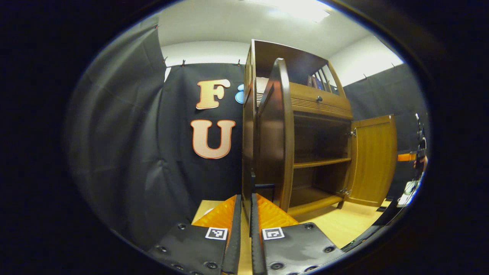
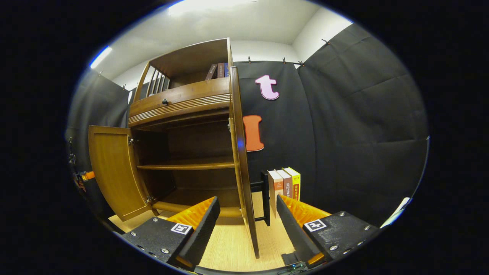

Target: Open the right door of the double-door shoe cabinet with the right hand, and open the left door with the left hand.

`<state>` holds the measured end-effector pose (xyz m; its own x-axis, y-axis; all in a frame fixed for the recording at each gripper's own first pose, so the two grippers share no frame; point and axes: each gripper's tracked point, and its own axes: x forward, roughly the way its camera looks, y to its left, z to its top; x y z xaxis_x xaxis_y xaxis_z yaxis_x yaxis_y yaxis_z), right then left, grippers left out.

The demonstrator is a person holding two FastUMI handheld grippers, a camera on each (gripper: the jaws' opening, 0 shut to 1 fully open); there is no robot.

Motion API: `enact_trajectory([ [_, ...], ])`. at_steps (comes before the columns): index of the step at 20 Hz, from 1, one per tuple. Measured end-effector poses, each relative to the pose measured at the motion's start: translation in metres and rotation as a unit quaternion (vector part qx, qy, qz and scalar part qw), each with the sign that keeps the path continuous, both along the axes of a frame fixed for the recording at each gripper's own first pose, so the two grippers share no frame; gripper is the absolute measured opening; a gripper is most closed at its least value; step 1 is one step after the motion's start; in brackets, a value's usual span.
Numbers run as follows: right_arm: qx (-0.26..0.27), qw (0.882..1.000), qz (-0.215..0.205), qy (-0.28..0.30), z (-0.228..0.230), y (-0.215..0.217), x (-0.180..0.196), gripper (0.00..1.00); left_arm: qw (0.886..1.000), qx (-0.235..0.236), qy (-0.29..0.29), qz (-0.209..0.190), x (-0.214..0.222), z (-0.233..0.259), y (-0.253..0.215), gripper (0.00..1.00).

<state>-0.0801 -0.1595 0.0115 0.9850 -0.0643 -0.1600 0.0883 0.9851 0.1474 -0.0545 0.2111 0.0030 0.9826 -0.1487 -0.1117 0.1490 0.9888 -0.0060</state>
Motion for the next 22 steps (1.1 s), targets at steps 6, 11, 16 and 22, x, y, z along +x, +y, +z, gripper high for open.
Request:
enact_trajectory([
  [6,-0.009,1.000,0.013,-0.002,0.003,0.002,0.007,0.91,1.000,-0.016,-0.022,-0.002,-0.017,0.038,-0.086,0.14],
  [11,-0.022,1.000,0.011,-0.004,-0.008,-0.001,0.006,0.92,0.994,-0.045,-0.016,0.098,0.001,0.036,-0.127,0.14],
  [16,-0.003,1.000,0.011,-0.007,-0.017,-0.002,0.010,0.92,0.988,-0.011,-0.035,0.148,0.016,0.026,-0.156,0.28],
  [22,-0.002,1.000,0.017,-0.021,-0.013,0.000,0.012,0.92,0.989,-0.007,-0.018,0.148,0.017,0.003,-0.184,0.48],
])
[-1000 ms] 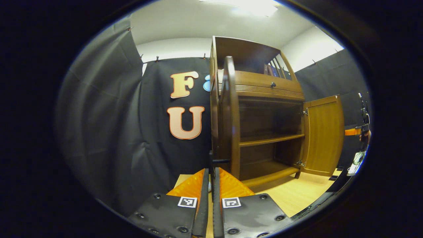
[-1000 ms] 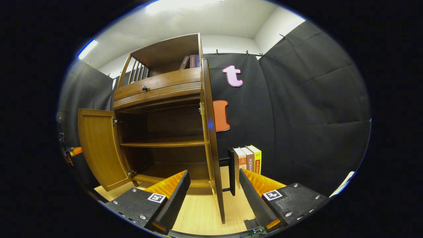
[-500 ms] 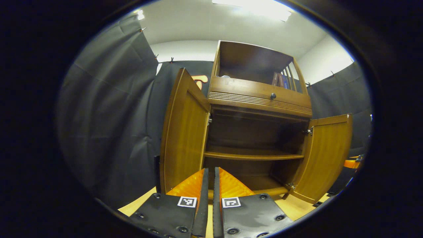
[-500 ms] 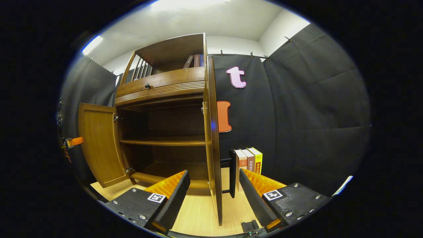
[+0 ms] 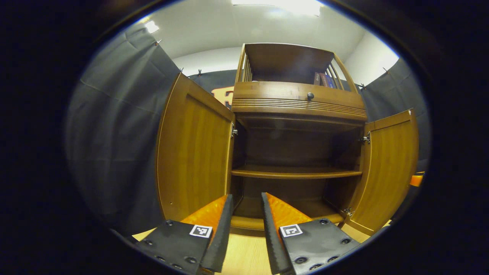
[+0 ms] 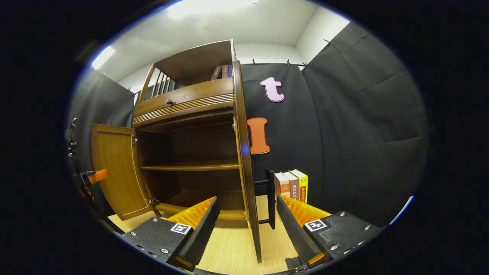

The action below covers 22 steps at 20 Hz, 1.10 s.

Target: Open the right door of the double-door shoe cabinet with the right hand, and open the left door with the left hand.

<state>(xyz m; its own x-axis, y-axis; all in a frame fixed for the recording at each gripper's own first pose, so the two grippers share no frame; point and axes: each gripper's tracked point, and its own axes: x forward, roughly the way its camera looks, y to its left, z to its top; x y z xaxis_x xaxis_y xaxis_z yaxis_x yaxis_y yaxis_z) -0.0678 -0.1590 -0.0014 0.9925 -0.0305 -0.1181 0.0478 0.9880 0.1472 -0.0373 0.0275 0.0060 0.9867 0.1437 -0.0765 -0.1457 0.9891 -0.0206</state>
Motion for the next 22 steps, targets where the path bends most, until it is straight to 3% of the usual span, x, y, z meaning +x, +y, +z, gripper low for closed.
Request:
enact_trajectory([
  [3,0.003,1.000,0.003,-0.004,0.004,0.001,0.000,0.92,1.000,0.004,-0.003,0.005,-0.003,-0.005,-0.002,0.65],
  [4,0.006,1.000,0.003,-0.006,0.005,0.002,0.000,0.92,1.000,0.005,-0.003,0.004,-0.003,-0.006,-0.004,0.75],
  [9,0.003,1.000,0.006,-0.005,0.004,0.005,0.000,0.92,1.000,0.004,0.001,0.003,-0.003,-0.013,-0.005,0.84],
  [10,0.001,1.000,0.007,-0.005,0.005,0.006,0.000,0.92,1.000,0.005,0.003,0.000,-0.003,-0.014,-0.007,0.90],
  [15,-0.007,1.000,0.007,-0.005,0.007,0.009,0.001,0.92,1.000,0.021,0.004,-0.013,-0.004,-0.016,-0.016,0.98],
  [22,0.003,1.000,0.000,-0.012,0.011,0.007,0.000,0.92,0.998,0.041,-0.013,-0.037,-0.004,-0.005,-0.032,0.98],
])
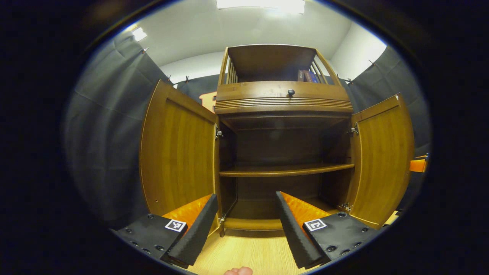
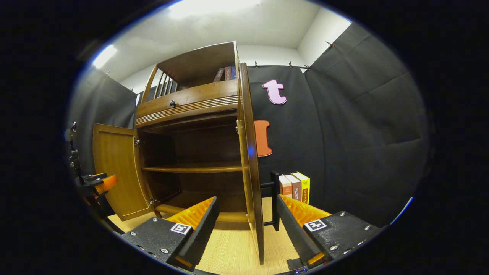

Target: Open the right door of the double-door shoe cabinet with the right hand, and open the left door with the left hand.

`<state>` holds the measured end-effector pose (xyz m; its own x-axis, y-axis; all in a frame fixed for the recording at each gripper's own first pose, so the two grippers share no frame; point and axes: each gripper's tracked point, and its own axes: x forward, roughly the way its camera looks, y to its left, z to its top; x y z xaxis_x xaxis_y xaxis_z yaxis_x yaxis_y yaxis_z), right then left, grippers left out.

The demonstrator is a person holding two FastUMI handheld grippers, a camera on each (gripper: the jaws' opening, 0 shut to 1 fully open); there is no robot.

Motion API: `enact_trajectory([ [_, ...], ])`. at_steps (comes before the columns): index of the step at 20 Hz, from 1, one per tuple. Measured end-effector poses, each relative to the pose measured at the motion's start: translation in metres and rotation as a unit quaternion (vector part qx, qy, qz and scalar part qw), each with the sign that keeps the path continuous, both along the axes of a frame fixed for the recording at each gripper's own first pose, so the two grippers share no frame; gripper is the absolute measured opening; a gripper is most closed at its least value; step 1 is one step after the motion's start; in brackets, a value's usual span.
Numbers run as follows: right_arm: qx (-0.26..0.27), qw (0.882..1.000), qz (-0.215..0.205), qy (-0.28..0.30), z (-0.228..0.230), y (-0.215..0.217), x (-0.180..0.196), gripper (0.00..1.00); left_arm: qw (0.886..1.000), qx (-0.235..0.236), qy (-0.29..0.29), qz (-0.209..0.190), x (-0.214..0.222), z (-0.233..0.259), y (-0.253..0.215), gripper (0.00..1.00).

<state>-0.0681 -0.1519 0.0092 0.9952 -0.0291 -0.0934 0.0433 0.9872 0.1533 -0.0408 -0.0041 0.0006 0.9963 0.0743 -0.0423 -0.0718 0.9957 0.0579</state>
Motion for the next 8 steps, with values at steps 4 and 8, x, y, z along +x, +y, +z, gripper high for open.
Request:
enact_trajectory([
  [4,0.003,1.000,-0.005,-0.009,0.007,-0.004,-0.003,0.92,1.000,-0.005,-0.003,-0.009,0.002,0.004,-0.008,0.98],
  [8,0.004,1.000,-0.010,-0.016,0.012,-0.010,-0.007,0.99,1.000,-0.001,-0.006,-0.018,0.002,0.007,-0.016,0.98],
])
